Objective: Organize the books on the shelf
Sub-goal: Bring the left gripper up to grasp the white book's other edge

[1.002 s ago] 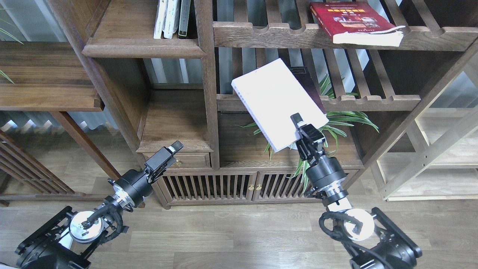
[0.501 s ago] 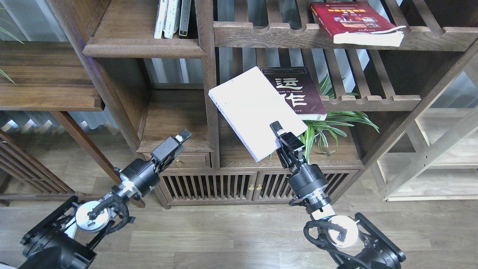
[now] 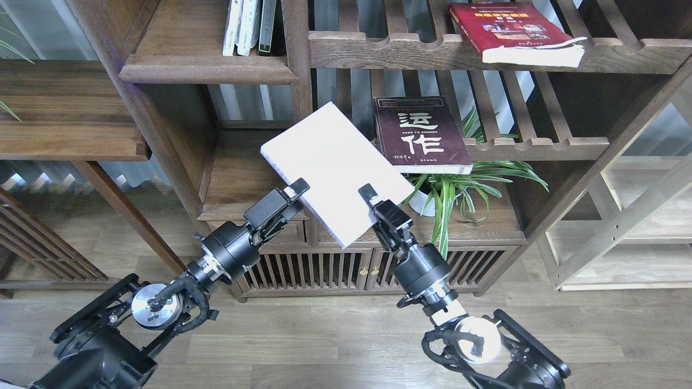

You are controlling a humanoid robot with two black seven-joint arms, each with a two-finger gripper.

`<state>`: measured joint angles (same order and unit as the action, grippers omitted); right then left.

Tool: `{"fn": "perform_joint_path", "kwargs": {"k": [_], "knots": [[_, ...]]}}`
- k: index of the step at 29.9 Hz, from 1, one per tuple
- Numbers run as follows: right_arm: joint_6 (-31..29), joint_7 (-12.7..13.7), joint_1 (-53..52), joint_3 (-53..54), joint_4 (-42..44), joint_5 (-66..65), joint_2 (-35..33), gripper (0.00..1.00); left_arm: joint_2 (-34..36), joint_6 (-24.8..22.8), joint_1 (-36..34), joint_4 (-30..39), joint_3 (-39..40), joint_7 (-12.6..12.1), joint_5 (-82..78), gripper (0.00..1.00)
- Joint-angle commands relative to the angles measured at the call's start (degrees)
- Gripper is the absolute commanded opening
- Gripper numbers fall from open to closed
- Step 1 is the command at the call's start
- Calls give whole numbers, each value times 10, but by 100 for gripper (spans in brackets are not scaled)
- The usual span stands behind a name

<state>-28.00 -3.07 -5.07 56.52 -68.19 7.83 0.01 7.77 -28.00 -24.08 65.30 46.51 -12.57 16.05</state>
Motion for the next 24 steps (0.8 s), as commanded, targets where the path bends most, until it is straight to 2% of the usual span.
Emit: {"fn": "perform_joint_path", "kwargs": {"k": [1, 20, 24], "knots": [[0, 0, 0, -7, 0, 0, 0, 2, 1, 0, -1, 2, -12, 0, 10, 99], [0, 0, 7, -39, 1, -7, 0, 2, -3, 0, 1, -1, -19, 0, 3, 99], [0, 0, 8, -40, 1, -11, 0, 2, -7, 0, 11, -2, -18, 9, 4, 98]]}}
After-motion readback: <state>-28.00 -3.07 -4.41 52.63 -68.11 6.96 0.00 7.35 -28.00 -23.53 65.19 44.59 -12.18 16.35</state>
